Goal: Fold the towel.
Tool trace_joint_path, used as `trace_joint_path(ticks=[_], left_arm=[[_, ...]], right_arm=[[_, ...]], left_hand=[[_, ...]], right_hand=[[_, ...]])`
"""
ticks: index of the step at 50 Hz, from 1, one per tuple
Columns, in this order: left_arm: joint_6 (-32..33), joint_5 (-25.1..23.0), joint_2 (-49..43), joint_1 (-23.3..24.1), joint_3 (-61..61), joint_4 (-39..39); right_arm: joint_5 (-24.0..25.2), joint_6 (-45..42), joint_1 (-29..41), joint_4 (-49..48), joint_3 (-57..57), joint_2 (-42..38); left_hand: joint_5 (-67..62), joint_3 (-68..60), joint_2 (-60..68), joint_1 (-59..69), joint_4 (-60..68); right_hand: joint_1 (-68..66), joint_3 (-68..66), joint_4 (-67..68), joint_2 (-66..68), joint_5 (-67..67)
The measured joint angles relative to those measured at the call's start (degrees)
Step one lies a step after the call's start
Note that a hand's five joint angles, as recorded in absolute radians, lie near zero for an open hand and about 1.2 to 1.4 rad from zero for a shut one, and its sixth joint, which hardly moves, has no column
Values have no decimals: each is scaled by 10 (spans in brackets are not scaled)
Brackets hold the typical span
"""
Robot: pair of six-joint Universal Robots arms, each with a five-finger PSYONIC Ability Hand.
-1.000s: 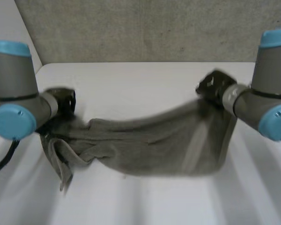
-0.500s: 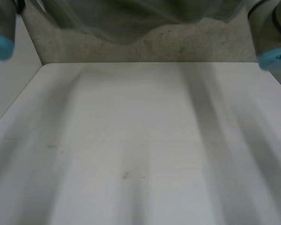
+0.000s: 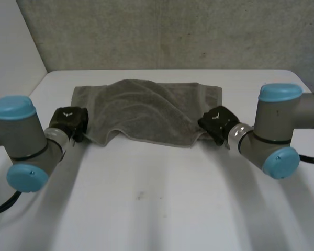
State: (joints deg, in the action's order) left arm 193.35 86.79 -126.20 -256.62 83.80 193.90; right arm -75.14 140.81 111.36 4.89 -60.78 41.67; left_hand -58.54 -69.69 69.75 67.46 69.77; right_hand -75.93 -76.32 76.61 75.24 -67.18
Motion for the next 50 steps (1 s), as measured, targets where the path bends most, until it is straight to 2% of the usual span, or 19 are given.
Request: trace_joint_path(ticks=[7, 12, 17, 25, 30, 38, 46, 50], left_arm=[[11, 4, 24, -14, 38, 4], [7, 6, 44, -31, 51, 4], [0, 6, 58, -47, 54, 4], [-19, 5, 65, -60, 51, 4], [-25, 3, 65, -61, 54, 3], [-24, 3, 68, -60, 58, -1], [-20, 0, 112, -67, 92, -48], [-15, -8, 172, -81, 138, -97]], right_arm=[[-15, 5, -2, -1, -31, 22], [-50, 17, -9, -1, -40, 38], [-95, 46, -16, -1, -39, 38], [-116, 99, -37, -1, -32, 24], [-113, 109, -44, 1, -31, 24], [-112, 100, -45, 15, -34, 48], [-108, 15, -46, 95, -70, 116], [-106, -79, -58, 150, -127, 181]], left_hand=[[0, 0, 0, 0, 0], [0, 0, 0, 0, 0], [0, 0, 0, 0, 0], [0, 0, 0, 0, 0], [0, 0, 0, 0, 0], [0, 0, 0, 0, 0], [0, 0, 0, 0, 0], [0, 0, 0, 0, 0]], right_hand=[[17, 23, -23, -16, 28], [214, 216, -218, -207, 229], [244, 241, -244, -227, 257], [220, 224, -227, -212, 232], [22, 30, -32, -17, 34], [7, -3, 3, 3, 6], [7, -3, 3, 3, 5], [7, -3, 3, 3, 5]])
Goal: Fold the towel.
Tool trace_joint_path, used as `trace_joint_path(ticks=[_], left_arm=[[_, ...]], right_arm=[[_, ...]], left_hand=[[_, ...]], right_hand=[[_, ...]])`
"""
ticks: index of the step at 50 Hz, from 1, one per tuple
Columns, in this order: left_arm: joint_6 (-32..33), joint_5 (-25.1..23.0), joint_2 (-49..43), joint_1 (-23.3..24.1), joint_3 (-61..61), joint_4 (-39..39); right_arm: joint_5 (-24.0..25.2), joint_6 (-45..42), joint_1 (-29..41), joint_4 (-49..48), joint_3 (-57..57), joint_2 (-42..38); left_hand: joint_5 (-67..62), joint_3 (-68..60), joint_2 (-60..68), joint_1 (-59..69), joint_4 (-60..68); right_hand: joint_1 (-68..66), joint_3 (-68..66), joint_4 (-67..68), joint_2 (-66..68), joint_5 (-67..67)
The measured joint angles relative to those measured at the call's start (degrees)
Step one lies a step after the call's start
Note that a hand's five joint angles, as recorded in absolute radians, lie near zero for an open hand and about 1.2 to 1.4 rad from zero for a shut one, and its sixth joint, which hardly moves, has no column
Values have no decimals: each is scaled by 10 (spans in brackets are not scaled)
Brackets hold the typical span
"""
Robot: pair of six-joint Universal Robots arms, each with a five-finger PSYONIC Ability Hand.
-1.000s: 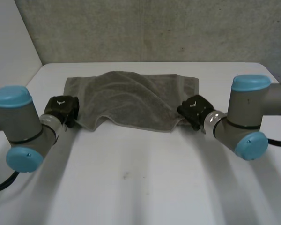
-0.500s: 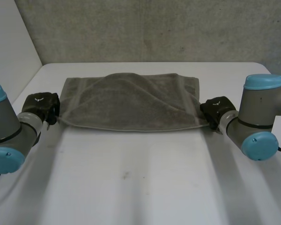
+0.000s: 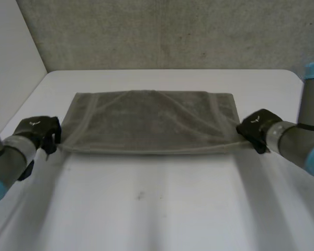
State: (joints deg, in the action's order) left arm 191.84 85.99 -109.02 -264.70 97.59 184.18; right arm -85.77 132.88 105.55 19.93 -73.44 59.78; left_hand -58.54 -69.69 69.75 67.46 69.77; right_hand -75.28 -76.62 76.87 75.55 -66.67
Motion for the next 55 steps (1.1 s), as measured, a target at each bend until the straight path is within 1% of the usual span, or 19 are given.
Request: trace_joint_path(ticks=[2, 5, 10, 12, 16, 18, 19, 22, 24, 25, 26, 28, 30, 36, 40, 45, 52, 53, 55], left_arm=[[3, -6, 33, -6, 22, -23], [10, -24, 109, -18, 66, -75], [27, -49, 207, -39, 107, -140], [34, -56, 228, -45, 115, -154], [59, -83, 247, -59, 115, -159], [68, -94, 231, -62, 103, -145], [72, -100, 208, -60, 89, -130], [75, -103, 164, -52, 59, -107], [74, -99, 105, -33, 9, -91], [71, -92, 60, -19, -32, -83], [69, -89, 38, -12, -52, -79], [61, -73, -31, 9, -123, -73], [52, -55, -88, 21, -187, -70], [24, -10, -240, 42, -373, -71], [17, 7, -308, 50, -460, -71], [18, 34, -370, 54, -538, -72], [20, 53, -405, 55, -588, -70], [20, 54, -409, 55, -595, -69], [20, 54, -412, 55, -600, -67]], right_arm=[[1, -37, -8, 17, -27, 31], [3, -108, -23, 46, -81, 99], [22, -176, -40, 77, -128, 174], [32, -189, -45, 84, -135, 189], [88, -202, -63, 103, -116, 183], [109, -200, -69, 109, -95, 160], [118, -196, -72, 111, -71, 134], [117, -188, -70, 111, -33, 94], [95, -177, -59, 106, 19, 45], [74, -168, -49, 102, 64, 7], [64, -164, -44, 98, 86, -12], [31, -148, -26, 86, 165, -76], [12, -133, -15, 73, 229, -126], [-10, -94, 5, 30, 406, -261], [-10, -86, 9, 5, 488, -325], [-9, -85, 9, -35, 549, -378], [-8, -88, 8, -84, 568, -407], [-9, -88, 8, -100, 571, -413], [-10, -88, 8, -112, 573, -417]], left_hand=[[0, 0, 0, 4, 0], [0, 0, 0, 5, 0], [-4, 0, 0, 5, 0], [-4, 0, 0, 5, 0], [-4, 0, 0, 6, 0], [-5, 0, 0, 8, 0], [-5, 0, 0, 8, 0], [-5, 0, 0, 8, 0], [-5, 0, 0, 8, 0], [-5, 0, 0, 8, 0], [-5, 0, 0, 8, 0], [-5, 0, 0, 8, 0], [-5, 0, 0, 8, 0], [-5, 0, 0, 8, 0], [-5, 0, 0, 8, 0], [-5, 0, 0, 8, 0], [-1, 6, -6, 5, -6], [72, 89, -90, -66, -85], [118, 129, -132, -109, -130]], right_hand=[[0, 0, 0, 0, 0], [0, 0, 0, 0, 0], [0, 0, 0, 0, -1], [0, 0, 0, 0, -1], [0, 0, 0, 0, -2], [0, 0, 0, 0, -3], [0, 0, 0, 0, -3], [0, 0, 0, 0, -3], [0, 0, 0, 0, -4], [0, 0, 0, 0, -4], [0, 0, 0, 0, -4], [0, 0, 0, 0, -5], [0, 0, 0, 0, -5], [0, 0, 0, 0, -5], [0, 0, 0, 0, -5], [0, 0, 0, 0, -5], [0, 0, 0, 0, -12], [0, 1, -2, 0, -2], [0, 1, -2, 0, 2]])
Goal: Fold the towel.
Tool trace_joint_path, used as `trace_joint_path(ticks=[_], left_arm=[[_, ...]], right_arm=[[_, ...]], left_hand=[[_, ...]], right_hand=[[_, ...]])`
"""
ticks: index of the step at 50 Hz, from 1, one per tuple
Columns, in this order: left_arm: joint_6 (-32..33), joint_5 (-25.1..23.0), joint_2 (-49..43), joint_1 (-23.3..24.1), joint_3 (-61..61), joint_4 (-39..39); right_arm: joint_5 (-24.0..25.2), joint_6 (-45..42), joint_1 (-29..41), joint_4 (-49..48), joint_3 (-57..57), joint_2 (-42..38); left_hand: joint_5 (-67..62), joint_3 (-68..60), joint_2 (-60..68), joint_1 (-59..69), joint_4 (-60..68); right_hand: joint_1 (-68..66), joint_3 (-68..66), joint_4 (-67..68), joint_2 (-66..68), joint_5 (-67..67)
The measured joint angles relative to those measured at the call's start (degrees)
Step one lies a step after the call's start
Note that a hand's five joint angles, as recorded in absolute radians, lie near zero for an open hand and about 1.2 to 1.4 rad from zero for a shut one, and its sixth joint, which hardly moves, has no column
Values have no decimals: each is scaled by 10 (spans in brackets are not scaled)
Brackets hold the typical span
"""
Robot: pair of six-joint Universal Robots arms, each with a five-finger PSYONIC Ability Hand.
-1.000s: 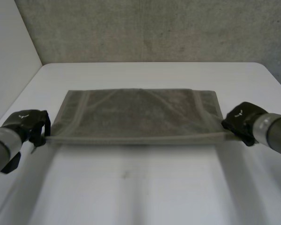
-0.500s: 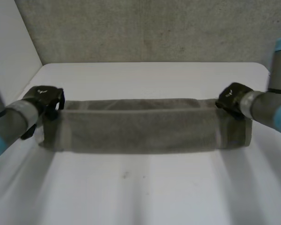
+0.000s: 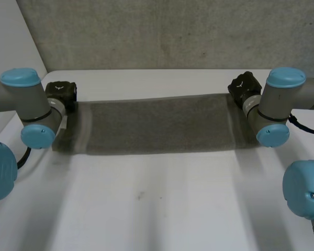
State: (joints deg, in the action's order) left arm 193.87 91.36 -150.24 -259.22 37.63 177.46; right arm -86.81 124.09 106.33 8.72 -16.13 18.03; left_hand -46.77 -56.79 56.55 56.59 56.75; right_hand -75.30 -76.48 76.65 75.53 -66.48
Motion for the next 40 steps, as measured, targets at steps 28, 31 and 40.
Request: trace_joint_path(ticks=[28, 31, 40], left_arm=[[-31, -4, 329, 20, 386, 101], [-31, -6, 361, 18, 437, 117], [-36, -8, 412, 20, 544, 154]], right_arm=[[24, 195, 11, 13, -321, 259], [28, 195, 3, 19, -374, 288], [33, 207, -29, 31, -477, 324]], left_hand=[[450, 474, -472, -467, -473], [450, 474, -472, -467, -473], [450, 474, -472, -467, -473]], right_hand=[[620, 625, -620, -617, 630], [621, 625, -620, -617, 630], [510, 514, -517, -506, 509]])
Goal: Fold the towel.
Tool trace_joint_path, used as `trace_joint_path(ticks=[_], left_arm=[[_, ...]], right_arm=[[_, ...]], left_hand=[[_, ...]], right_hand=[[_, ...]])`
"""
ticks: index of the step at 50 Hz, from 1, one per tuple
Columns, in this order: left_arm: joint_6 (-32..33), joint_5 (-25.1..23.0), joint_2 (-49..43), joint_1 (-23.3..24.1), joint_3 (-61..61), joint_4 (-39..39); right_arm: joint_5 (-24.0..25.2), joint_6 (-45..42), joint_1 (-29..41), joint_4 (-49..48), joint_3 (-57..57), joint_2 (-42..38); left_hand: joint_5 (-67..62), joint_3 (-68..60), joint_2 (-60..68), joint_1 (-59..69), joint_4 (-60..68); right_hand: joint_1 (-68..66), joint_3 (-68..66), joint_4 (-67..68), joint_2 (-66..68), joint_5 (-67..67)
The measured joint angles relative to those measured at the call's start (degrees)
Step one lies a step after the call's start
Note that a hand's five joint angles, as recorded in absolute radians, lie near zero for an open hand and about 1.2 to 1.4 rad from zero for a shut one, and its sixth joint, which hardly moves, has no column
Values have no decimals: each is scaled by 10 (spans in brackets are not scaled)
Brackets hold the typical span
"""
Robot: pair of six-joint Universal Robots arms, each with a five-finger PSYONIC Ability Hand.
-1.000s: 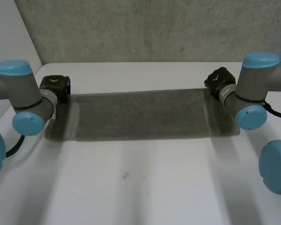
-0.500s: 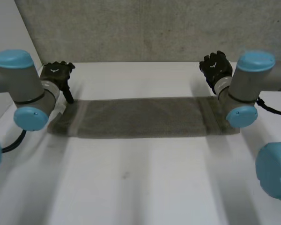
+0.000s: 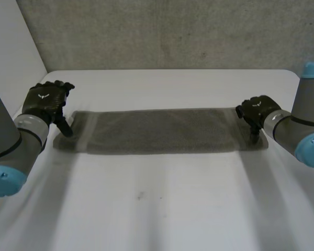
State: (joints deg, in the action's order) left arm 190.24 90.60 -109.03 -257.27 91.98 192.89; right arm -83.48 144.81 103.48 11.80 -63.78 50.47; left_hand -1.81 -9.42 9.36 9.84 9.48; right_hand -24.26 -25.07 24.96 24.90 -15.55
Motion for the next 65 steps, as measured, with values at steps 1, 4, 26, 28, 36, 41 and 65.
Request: trace_joint_path(ticks=[1, 4, 26, 28, 36, 41, 65], left_arm=[[-2, 0, 3, 0, 8, 3], [-10, 0, 10, 1, 20, 10], [-25, -1, 16, 4, 27, 14], [-25, -1, 17, 4, 27, 13], [-25, -1, 23, 2, 27, 13], [-25, 0, 26, 2, 28, 13], [-38, -1, 46, -2, 30, 12]], right_arm=[[1, 3, -4, -1, -7, -1], [3, 11, -14, -8, -20, -9], [2, 10, -55, -47, -28, -57], [1, 9, -63, -48, -30, -54], [1, -21, -119, -44, -45, -29], [0, -82, -164, -42, -45, -15], [-32, -63, 204, -48, 223, -46]], left_hand=[[0, 0, 0, 0, 0], [0, 0, 0, 0, 0], [0, 0, 0, 0, 0], [0, 0, 0, 0, 0], [1, 0, 0, 0, 0], [1, 0, 0, 0, 0], [1, 0, 0, 0, 0]], right_hand=[[-8, -8, 9, 8, -9], [-28, -25, 26, 26, -25], [-499, -514, 517, 513, -508], [-499, -514, 517, 515, -508], [-499, -514, 517, 515, -511], [-499, -514, 517, 515, -512], [-500, -514, 517, 515, -514]])
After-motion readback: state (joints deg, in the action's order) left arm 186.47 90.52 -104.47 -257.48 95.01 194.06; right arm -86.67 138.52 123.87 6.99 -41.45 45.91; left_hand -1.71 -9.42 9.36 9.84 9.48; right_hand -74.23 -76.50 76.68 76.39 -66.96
